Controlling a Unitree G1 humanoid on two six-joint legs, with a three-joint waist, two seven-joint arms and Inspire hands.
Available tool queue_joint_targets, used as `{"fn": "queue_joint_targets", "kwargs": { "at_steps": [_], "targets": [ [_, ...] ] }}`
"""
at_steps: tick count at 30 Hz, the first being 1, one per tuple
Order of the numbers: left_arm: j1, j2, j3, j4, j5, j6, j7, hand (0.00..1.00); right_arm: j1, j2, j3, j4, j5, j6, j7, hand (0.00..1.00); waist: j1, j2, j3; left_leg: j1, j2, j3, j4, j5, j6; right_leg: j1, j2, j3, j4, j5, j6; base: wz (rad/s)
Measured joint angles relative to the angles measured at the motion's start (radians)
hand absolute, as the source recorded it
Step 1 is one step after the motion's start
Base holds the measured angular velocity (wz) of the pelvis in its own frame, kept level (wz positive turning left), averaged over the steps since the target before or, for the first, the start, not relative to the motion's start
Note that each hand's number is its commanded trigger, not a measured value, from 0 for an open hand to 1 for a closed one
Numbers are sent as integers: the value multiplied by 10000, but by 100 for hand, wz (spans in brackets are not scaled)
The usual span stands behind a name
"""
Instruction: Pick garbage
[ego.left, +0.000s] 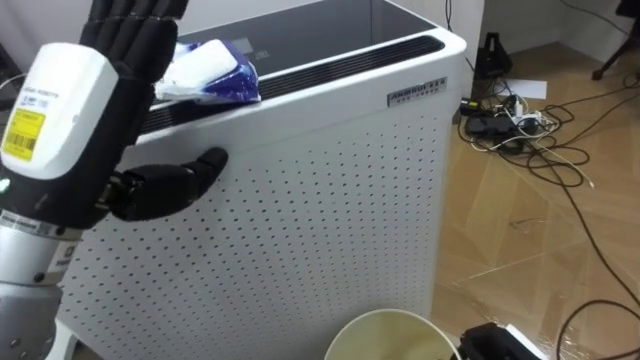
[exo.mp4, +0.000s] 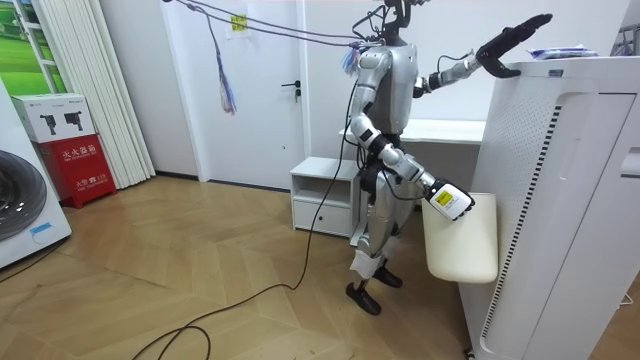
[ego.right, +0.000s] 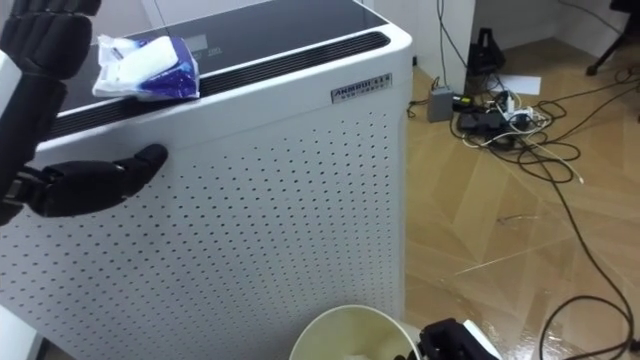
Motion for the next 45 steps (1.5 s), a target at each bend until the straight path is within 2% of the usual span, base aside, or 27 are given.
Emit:
{"fn": "queue_joint_targets", "kwargs": {
  "at_steps": [5,10,16,21,22,23,24,25,26,27,29,32,35,36,39,45],
  "targets": [
    [1,0,-41,-1,-226,237,-771,0,0,-3,-3,-1,0,9,4,100,-8,3,-1,-19,8,1,9,2,4,-1,-5,-59,1,0,0,3],
    [0,4,-40,21,-277,290,-1350,0,-1,-17,-7,-6,2,17,-10,100,-8,29,5,-30,9,1,10,2,4,-18,-5,-60,-3,-1,0,0],
    [-1,36,82,182,-448,291,-2109,0,0,-109,-80,-125,-200,18,-32,100,56,192,2,-41,-8,1,11,2,4,-59,3,-42,2,-1,0,0],
    [-279,91,144,373,-839,454,-2823,0,1,-221,-141,-151,-308,127,5,100,88,364,-78,-27,-3,1,23,7,10,-31,-1,-46,47,1,-4,0],
    [-365,91,143,427,-872,458,-2927,13,0,-235,-140,-151,-311,144,7,100,103,371,-78,-20,-3,1,22,10,15,-31,-2,-44,58,1,-4,0],
    [-514,91,143,558,-1018,467,-3123,45,0,-248,-142,-152,-312,197,10,100,119,370,-76,-8,5,1,23,15,20,-31,-4,-41,78,1,-4,0],
    [-622,91,143,608,-1033,520,-3289,55,0,-259,-148,-151,-312,220,18,100,124,363,-70,-3,9,2,25,19,26,-36,-8,-37,103,0,-4,0],
    [-651,91,143,610,-1036,543,-3353,79,-1,-258,-147,-152,-313,229,19,100,123,382,-72,0,7,3,27,22,30,-41,-11,-35,118,-1,-3,0],
    [-689,92,142,684,-1053,575,-3462,86,-2,-258,-146,-208,-315,308,17,100,112,373,-43,12,-1,12,33,24,34,-61,-31,-31,195,-28,-4,0],
    [-722,92,131,818,-1124,593,-3592,100,-2,-256,-144,-242,-315,349,17,100,92,404,-46,9,-4,16,59,26,37,-58,-36,-27,195,-36,3,0],
    [-810,92,131,1003,-1249,612,-3774,100,-2,-256,-144,-322,-314,416,13,100,77,426,-17,1,-4,21,68,25,37,-82,-39,-17,208,-51,12,0],
    [-1195,139,252,1092,-1410,783,-3793,100,-3,-257,-145,-475,-339,552,9,100,108,455,-29,-22,-9,42,67,35,41,-212,-47,38,381,-114,-7,-1],
    [-1399,431,306,1146,-1477,881,-3925,100,-2,-257,-145,-495,-348,643,12,100,95,535,-72,6,-3,57,61,37,39,-201,-39,60,393,-121,-21,-1],
    [-1400,501,334,1125,-1477,881,-3949,100,-2,-257,-145,-495,-348,665,3,100,94,562,-65,14,-1,69,61,42,33,-202,-39,66,405,-126,-30,-3],
    [-1419,506,372,1077,-1507,883,-3937,100,-3,-256,-143,-495,-348,744,-41,100,98,621,-32,80,3,85,53,45,29,-214,-39,86,417,-144,-42,0],
    [-1570,566,531,1078,-1534,891,-4021,100,-3,-253,-144,-721,-372,863,-52,100,96,599,-11,84,-18,125,16,51,19,-384,-102,80,742,-325,-55,-1]
  ]
}}
